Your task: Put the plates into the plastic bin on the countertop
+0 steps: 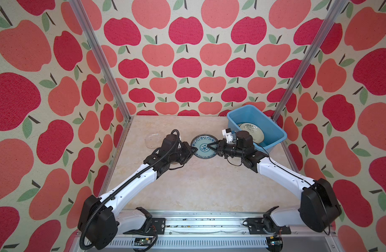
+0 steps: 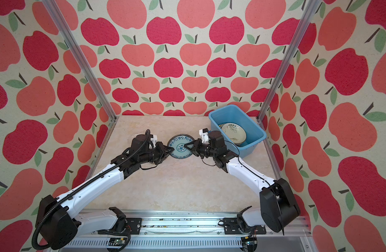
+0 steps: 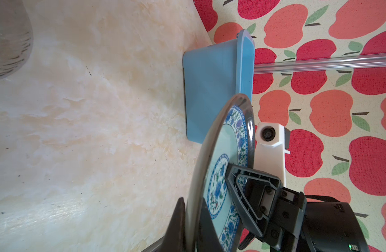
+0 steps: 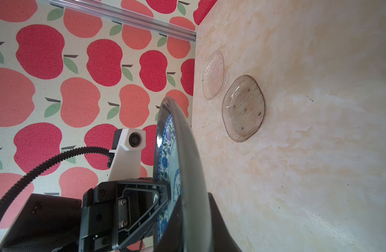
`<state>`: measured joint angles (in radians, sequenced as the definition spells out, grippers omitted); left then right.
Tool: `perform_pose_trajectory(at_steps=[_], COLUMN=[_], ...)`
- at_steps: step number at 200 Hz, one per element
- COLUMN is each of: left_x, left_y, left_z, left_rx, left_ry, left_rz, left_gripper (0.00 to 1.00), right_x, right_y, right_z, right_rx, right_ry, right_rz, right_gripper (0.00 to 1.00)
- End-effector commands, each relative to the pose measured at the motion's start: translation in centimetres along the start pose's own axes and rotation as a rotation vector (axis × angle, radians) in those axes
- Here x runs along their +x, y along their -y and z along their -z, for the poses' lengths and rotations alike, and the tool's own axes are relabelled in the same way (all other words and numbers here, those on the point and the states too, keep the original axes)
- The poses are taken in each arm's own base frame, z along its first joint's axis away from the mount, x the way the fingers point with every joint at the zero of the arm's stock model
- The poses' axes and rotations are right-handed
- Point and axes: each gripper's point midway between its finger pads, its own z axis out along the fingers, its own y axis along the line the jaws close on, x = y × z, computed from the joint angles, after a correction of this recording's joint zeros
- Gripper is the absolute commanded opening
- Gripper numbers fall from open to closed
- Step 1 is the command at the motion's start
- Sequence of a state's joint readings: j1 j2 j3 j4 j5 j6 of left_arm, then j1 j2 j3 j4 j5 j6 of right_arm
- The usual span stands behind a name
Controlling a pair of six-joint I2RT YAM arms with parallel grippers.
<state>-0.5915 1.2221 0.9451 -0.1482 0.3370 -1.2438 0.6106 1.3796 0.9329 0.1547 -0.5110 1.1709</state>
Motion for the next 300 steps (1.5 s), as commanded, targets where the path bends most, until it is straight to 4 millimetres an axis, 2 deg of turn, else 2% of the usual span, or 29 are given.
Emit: perform_pose_trajectory(at_steps=[1, 14, 32, 58, 86, 111, 128, 170, 195, 219, 259, 300], left_x=[0.4, -0.2, -1.2, -2.3, -2.8, -2.4, -1.7, 0.4, 1.7, 3.0, 5.1, 7.3], left_y=[0.3, 1.2, 3.1, 6.1, 8.5, 10.0, 10.8, 13.5, 14.5, 15.3, 18.1, 19.0], left_z=[0.1, 0.7, 2.3, 5.1, 7.0, 7.2, 6.4, 3.6, 1.5, -0.5, -3.1, -5.4], left_rx=[-0.039, -0.035, -0.019, 0.028, 0.074, 0.082, 0.066, 0.036, 0.018, 0.001, -0.031, -0.065], left_ry=[-0.006, 0.022, 0.080, 0.171, 0.226, 0.217, 0.176, 0.067, 0.004, -0.051, -0.117, -0.174], left_rz=[-0.034, -0.064, -0.123, -0.222, -0.326, -0.427, -0.506, -0.723, -0.831, -0.933, -1.118, -1.221], left_gripper=[0.26, 0.50, 0.70, 0.79, 0.84, 0.88, 0.92, 0.95, 0.98, 0.99, 0.99, 0.99], right_x=[-0.8, -1.9, -4.2, -8.9, -13.9, -17.3, -19.3, -22.0, -22.8, -23.9, -26.6, -26.9], right_y=[-4.0, -4.6, -5.5, -6.5, -5.5, -3.0, -0.6, 6.4, 10.1, 12.8, 15.0, 17.5], right_z=[1.7, 2.6, 4.4, 8.3, 13.0, 16.7, 18.7, 22.4, 23.6, 23.5, 22.6, 20.8], right_rx=[-0.040, -0.025, -0.012, -0.001, 0.033, 0.071, 0.096, 0.213, 0.312, 0.386, 0.454, 0.514], right_ry=[0.029, 0.056, 0.111, 0.231, 0.383, 0.519, 0.606, 0.772, 0.829, 0.839, 0.834, 0.794], right_rz=[0.142, 0.143, 0.134, 0.103, 0.030, -0.066, -0.142, -0.331, -0.425, -0.488, -0.532, -0.592], right_gripper=[0.07, 0.07, 0.06, 0.06, 0.07, 0.08, 0.08, 0.07, 0.07, 0.07, 0.07, 0.08])
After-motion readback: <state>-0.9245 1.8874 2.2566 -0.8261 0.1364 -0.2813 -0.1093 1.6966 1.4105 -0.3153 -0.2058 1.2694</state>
